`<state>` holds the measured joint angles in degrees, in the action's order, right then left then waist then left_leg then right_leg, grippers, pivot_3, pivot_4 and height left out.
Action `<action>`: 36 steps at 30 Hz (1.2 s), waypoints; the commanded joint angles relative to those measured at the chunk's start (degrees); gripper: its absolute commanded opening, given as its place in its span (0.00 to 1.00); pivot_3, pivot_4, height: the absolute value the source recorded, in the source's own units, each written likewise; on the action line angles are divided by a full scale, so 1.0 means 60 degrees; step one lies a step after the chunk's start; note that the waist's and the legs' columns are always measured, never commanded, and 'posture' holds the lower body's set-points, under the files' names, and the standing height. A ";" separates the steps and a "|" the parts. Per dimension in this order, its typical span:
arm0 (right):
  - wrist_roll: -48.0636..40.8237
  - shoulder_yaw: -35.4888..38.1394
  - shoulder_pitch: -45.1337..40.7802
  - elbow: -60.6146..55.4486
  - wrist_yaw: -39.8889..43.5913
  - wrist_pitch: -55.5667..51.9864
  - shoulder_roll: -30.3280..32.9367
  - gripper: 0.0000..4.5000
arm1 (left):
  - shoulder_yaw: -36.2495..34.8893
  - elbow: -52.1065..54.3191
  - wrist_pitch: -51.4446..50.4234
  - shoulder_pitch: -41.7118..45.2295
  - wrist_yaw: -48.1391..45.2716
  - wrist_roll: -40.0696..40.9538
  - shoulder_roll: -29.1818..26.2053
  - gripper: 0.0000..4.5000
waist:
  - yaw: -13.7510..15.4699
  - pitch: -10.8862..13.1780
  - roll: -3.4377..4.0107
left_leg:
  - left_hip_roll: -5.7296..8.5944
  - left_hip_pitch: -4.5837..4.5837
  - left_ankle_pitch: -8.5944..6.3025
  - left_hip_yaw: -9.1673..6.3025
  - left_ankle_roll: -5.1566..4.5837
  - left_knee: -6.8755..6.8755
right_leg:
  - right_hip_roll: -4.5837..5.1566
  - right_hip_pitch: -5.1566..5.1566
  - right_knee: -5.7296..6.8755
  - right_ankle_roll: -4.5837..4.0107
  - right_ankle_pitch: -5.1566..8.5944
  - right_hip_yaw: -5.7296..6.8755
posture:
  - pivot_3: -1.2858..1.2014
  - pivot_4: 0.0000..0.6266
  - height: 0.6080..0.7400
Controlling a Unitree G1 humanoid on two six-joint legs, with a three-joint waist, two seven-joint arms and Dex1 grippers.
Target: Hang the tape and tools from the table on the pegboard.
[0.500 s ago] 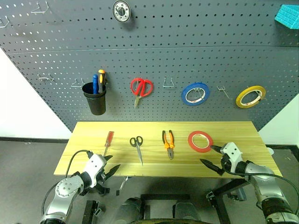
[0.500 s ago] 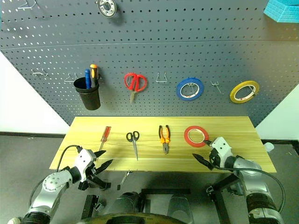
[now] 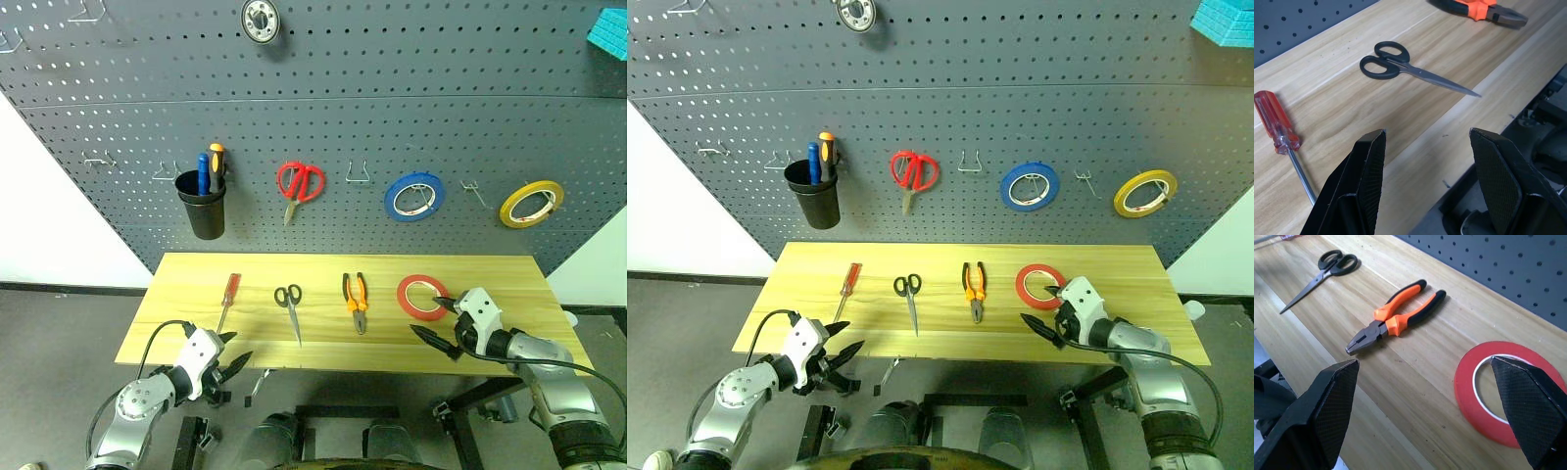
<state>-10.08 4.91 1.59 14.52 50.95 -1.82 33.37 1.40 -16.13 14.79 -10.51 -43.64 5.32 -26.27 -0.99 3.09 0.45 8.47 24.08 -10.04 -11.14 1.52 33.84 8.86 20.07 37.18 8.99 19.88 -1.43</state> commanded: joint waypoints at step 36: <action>0.2689 -0.2135 -0.4162 0.6092 -0.1635 -0.0097 -0.0390 1.00 | 0.1610 -0.0057 -0.0791 0.2287 -0.1024 -0.0047 0.0651 0.63 | -0.0039 0.0011 0.0006 | -0.0022 0.0020 0.0033 -0.0003 -0.0008 0.0013 | -0.0043 0.0034 0.0022 0.0019 -0.0053 0.0000 | 0.49 0.06 1.00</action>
<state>4.70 -7.36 -20.50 48.03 41.26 -4.38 31.37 10.56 -16.56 8.51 1.75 -48.70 4.65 -22.32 -1.22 3.15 0.48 8.34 24.16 -9.83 -11.15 1.49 33.92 8.60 20.25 37.32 9.09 19.55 -1.43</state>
